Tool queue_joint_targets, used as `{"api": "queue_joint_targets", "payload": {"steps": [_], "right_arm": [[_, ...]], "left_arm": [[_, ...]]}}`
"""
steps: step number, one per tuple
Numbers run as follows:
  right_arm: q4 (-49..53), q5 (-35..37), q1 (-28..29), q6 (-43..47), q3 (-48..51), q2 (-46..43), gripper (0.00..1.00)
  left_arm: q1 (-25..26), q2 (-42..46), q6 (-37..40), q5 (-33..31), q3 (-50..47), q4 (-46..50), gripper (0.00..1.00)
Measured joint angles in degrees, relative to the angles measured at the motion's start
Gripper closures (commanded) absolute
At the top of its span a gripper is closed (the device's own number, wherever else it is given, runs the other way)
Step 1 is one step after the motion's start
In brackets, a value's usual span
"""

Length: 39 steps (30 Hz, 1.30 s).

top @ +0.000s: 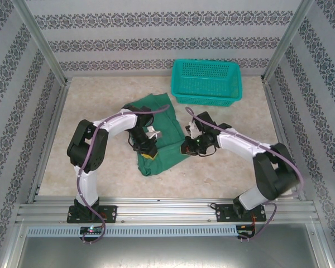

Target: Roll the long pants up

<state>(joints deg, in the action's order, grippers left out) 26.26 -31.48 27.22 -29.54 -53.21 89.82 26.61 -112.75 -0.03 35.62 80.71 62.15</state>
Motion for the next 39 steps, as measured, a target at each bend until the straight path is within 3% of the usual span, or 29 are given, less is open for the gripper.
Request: {"api": "queue_joint_targets", "payload": {"steps": [3, 7, 11, 15, 17, 19, 21, 24, 27, 31, 32, 33, 35, 39], "right_arm": [[-1.8, -0.1, -0.1, 0.0, -2.5, 4.7, 1.0], [-3.0, -0.3, -0.5, 0.0, -5.3, 10.4, 1.0], [-3.2, -0.6, -0.5, -0.1, -6.8, 14.4, 1.0], [-3.3, -1.6, -0.9, -0.3, -7.3, 15.7, 1.0], [-3.5, -2.1, -1.2, -0.5, -7.1, 15.7, 1.0], [-4.4, -2.7, -1.6, -0.7, -6.4, 15.7, 1.0], [-5.4, -3.5, -1.9, -1.1, -5.7, 15.6, 1.0], [-6.7, -3.9, -2.0, -1.8, -4.9, 15.2, 0.99], [-7.1, -3.9, -2.0, -2.2, -4.6, 15.0, 0.99], [-7.3, -4.0, -2.0, -2.2, -4.5, 15.0, 0.99], [-7.3, -4.0, -2.0, -2.2, -4.5, 15.0, 0.99], [-7.3, -4.0, -2.0, -2.2, -4.5, 15.0, 0.99], [-7.3, -4.0, -2.0, -2.2, -4.5, 15.0, 0.99], [-7.3, -4.0, -2.0, -2.3, -4.5, 15.0, 0.99]], "left_arm": [[0.2, 3.7, 0.1, -9.0, -0.3, -0.2, 0.71], [2.5, 15.0, 0.3, -18.7, -2.4, -1.6, 0.67], [8.3, 26.5, 0.3, -20.4, -6.8, -5.6, 0.63], [14.7, 28.2, 0.2, -22.4, -11.3, -8.9, 0.55], [20.1, 26.7, 0.3, -27.6, -13.7, -10.5, 0.49], [25.3, 25.2, 0.5, -34.8, -15.0, -11.8, 0.34], [29.9, 24.1, 1.0, -42.6, -15.7, -13.4, 0.01], [32.9, 24.0, 1.8, -51.2, -16.0, -16.4, 0.0], [33.4, 23.9, 3.1, -54.9, -16.0, -19.5, 0.0], [34.3, 21.2, 4.8, -58.0, -16.1, -22.1, 0.11], [35.1, 20.2, 5.4, -58.3, -16.2, -22.5, 0.21], [36.1, 19.3, 6.0, -58.4, -16.2, -22.7, 0.44], [37.8, 18.3, 6.3, -58.1, -16.3, -22.7, 0.8], [39.0, 18.1, 6.7, -58.3, -16.3, -23.0, 0.87]]}}
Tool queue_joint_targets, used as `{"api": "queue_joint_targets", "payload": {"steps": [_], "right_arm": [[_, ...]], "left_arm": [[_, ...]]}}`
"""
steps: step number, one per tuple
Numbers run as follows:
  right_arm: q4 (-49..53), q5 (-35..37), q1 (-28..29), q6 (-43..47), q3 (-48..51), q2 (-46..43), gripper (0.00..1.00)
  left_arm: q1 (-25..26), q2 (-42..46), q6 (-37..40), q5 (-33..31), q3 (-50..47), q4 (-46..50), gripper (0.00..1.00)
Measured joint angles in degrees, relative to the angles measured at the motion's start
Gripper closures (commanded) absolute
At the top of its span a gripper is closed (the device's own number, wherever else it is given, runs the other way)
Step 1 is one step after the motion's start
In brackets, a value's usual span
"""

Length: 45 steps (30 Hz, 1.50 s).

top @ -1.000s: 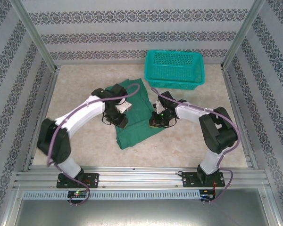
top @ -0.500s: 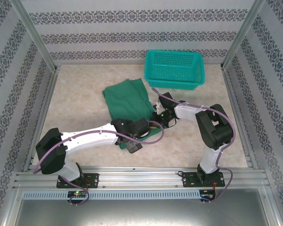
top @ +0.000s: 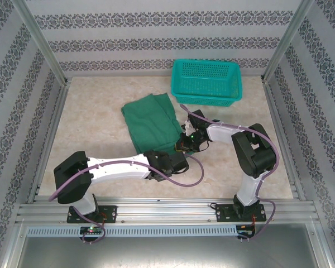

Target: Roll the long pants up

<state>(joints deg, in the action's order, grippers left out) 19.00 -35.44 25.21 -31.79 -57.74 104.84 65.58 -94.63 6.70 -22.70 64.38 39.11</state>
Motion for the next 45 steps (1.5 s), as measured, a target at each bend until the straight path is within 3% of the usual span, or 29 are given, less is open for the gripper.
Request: {"api": "queue_joint_targets", "payload": {"steps": [9, 12, 14, 16, 18, 20, 21, 24, 35, 45], "right_arm": [[0.0, 0.0, 0.0, -0.4, 0.0, 0.0, 0.99], [0.0, 0.0, 0.0, -0.6, 0.0, 0.0, 0.99], [0.0, 0.0, 0.0, -0.6, 0.0, 0.0, 0.99], [0.0, 0.0, 0.0, -0.6, 0.0, 0.0, 0.99], [0.0, 0.0, 0.0, -0.6, 0.0, 0.0, 0.99], [0.0, 0.0, -0.2, -0.6, 0.0, 0.0, 0.99], [0.0, -0.1, -0.3, -0.6, 0.0, 0.0, 0.99], [0.0, -0.1, -0.4, -0.6, 0.0, 0.0, 0.98], [-0.4, -0.3, -0.4, -0.9, 0.3, 0.0, 0.98], [-0.4, -0.4, -0.4, -0.8, 0.2, 0.0, 0.99]], "left_arm": [[-4.4, -8.6, -4.4, -2.9, -2.0, -0.8, 0.86], [-6.3, -10.1, -7.0, -3.1, -2.1, -0.7, 0.91], [-7.0, -10.6, -8.3, -3.1, -1.2, 0.1, 1.0], [-7.2, -10.9, -9.2, -3.0, -0.2, 1.2, 0.98], [-6.6, -10.4, -8.9, -3.0, 0.0, 1.8, 0.6], [-5.1, -8.8, -8.5, -3.0, -0.5, 2.0, 0.33], [-4.1, -7.3, -8.4, -2.7, -1.0, 2.1, 0.24], [-2.0, -3.2, -8.2, -0.9, -1.9, 2.2, 0.17], [-2.3, -7.3, -8.3, 0.0, -3.4, 2.5, 0.18], [-6.6, -10.5, -7.6, 6.3, 1.3, 7.2, 0.22]]}}
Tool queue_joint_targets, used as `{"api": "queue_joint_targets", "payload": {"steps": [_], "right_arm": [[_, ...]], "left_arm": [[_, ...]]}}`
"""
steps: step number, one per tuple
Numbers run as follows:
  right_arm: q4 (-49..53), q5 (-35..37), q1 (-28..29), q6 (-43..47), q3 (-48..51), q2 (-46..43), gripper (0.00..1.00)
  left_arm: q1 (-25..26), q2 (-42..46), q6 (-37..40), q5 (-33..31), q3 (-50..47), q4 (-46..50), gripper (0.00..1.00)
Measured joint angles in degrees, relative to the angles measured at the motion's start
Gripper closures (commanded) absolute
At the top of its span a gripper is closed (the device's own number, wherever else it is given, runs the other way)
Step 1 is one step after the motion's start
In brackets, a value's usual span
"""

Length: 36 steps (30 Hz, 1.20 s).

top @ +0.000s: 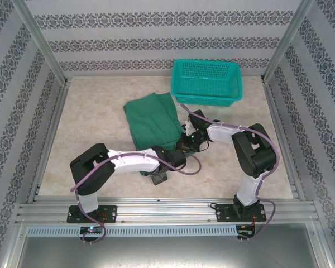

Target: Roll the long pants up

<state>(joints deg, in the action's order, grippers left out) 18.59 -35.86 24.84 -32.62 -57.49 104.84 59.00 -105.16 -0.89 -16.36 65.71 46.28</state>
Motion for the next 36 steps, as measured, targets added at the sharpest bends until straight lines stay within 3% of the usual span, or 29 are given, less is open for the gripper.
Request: {"api": "queue_joint_targets", "payload": {"steps": [11, 23, 26, 31, 33, 36], "right_arm": [[1.1, -1.1, -0.4, 0.0, -1.2, 1.1, 0.99], [1.3, -1.6, -0.4, 0.0, -2.1, 1.9, 0.99], [1.5, -1.8, -0.4, 0.0, -2.4, 2.3, 0.99], [1.5, -1.8, -0.4, 0.0, -2.4, 2.3, 0.99], [1.5, -1.8, -0.5, 0.0, -2.4, 2.2, 0.99], [1.5, -1.8, -0.7, 0.0, -2.4, 2.1, 1.0]], "left_arm": [[-3.6, -2.6, 3.1, 3.3, 3.9, 3.4, 0.22], [-5.9, -3.8, 5.4, -2.3, 4.8, 1.9, 0.2], [-5.9, -5.1, 5.6, -1.8, 5.9, 3.0, 0.29], [-7.8, -8.2, 6.0, 4.4, 9.4, 6.3, 0.63], [-9.4, -8.7, 6.5, 6.1, 10.1, 6.7, 0.66], [-12.0, -8.9, 6.4, 9.5, 11.0, 6.8, 0.83]]}}
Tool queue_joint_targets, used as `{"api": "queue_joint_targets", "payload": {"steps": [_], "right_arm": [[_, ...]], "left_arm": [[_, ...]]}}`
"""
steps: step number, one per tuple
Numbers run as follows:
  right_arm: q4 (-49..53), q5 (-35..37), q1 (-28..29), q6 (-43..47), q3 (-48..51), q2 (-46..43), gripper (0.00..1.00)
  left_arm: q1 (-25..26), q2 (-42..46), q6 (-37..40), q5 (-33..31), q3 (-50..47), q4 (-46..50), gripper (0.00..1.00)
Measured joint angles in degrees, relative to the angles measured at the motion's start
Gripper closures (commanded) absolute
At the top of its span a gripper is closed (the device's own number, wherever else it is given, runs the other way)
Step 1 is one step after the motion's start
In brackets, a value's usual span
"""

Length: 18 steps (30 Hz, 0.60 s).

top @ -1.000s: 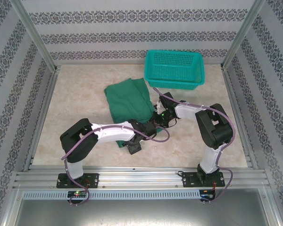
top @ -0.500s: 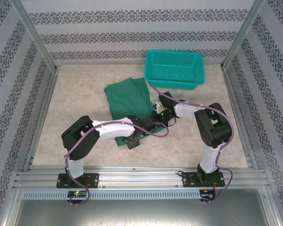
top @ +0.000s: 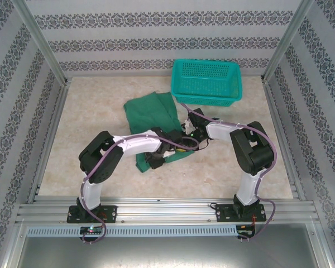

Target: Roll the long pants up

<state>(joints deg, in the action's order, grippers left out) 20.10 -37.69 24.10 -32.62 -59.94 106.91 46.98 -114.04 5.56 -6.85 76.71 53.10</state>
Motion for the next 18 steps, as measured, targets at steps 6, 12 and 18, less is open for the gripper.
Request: {"api": "queue_joint_targets", "payload": {"steps": [6, 12, 18], "right_arm": [[1.0, 3.3, -1.8, 0.0, 1.2, -3.8, 0.86], [1.9, 12.6, -6.2, -0.2, 3.3, -18.4, 0.5], [1.6, 17.2, -8.9, -0.2, 3.4, -30.3, 0.5]], "left_arm": [[-1.0, 1.0, 0.0, 6.9, 1.7, 0.8, 0.84], [-0.8, 1.2, -0.4, 24.7, 2.9, 3.1, 0.78], [-1.8, 2.1, -1.8, 42.4, 3.7, 5.2, 0.78]]}}
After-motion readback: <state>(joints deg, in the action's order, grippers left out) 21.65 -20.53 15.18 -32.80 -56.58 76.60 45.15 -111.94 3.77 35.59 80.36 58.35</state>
